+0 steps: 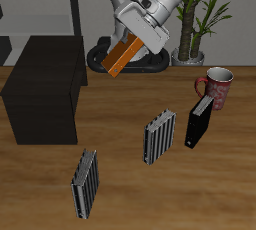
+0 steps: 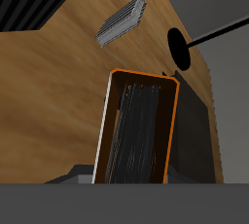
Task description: Place the orange book in the top region of the shelf
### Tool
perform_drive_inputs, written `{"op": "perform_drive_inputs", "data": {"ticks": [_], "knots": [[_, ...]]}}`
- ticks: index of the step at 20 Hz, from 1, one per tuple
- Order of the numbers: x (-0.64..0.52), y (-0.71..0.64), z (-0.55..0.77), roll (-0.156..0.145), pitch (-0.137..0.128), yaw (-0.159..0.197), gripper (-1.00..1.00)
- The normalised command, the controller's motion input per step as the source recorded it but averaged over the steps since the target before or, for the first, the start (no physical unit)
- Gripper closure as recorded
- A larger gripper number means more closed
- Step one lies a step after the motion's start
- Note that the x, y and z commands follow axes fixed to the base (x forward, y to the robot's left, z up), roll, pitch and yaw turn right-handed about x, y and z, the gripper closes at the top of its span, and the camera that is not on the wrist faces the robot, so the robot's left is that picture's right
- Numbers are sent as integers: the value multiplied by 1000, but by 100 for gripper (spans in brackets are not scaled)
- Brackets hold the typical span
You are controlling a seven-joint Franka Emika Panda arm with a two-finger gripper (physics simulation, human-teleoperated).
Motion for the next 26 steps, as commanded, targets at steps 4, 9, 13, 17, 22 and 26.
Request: {"op": "perform_drive_inputs", "data": {"ticks": [4,9,13,17,22,26], "knots": [[-44,-79,-8,-132,-13,-54,100],[94,-163,34,-109,-7,-13,100],[101,-9,52,-55,-20,22,100],[128,164,-20,12,-7,64,100],[91,166,-139,19,-2,73,100],[21,101,-119,2,-23,60,100]]}}
